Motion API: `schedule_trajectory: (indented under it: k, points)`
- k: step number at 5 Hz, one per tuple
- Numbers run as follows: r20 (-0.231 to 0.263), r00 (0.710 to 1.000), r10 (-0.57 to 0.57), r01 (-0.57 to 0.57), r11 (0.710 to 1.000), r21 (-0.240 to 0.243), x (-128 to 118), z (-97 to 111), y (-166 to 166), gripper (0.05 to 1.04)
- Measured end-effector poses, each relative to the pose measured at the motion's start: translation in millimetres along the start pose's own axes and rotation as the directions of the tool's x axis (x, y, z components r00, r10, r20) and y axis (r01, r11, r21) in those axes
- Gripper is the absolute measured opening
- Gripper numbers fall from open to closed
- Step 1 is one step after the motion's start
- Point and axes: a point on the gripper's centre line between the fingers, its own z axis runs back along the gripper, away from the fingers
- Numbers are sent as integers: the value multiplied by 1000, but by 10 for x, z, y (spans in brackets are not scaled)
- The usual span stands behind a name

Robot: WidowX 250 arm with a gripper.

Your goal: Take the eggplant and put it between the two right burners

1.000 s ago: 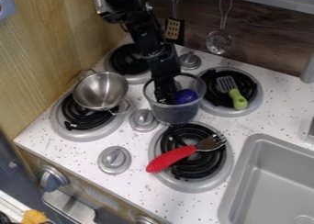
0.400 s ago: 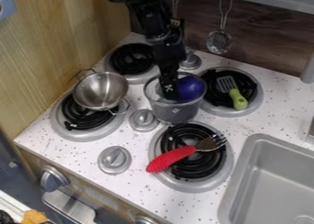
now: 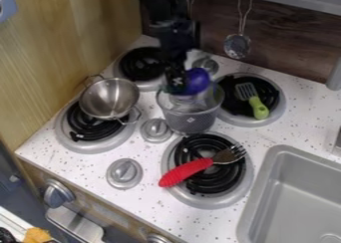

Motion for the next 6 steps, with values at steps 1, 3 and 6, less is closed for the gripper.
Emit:
schedule_trajectory:
  k: [1,3,6]
  points:
    - [-1,997,77,-77,997,11,-145,73,21,650]
    - [-33,980,196,-194,979,61,-542,280,106,650]
    - [-109,883,456,-438,885,156,-946,348,219,650]
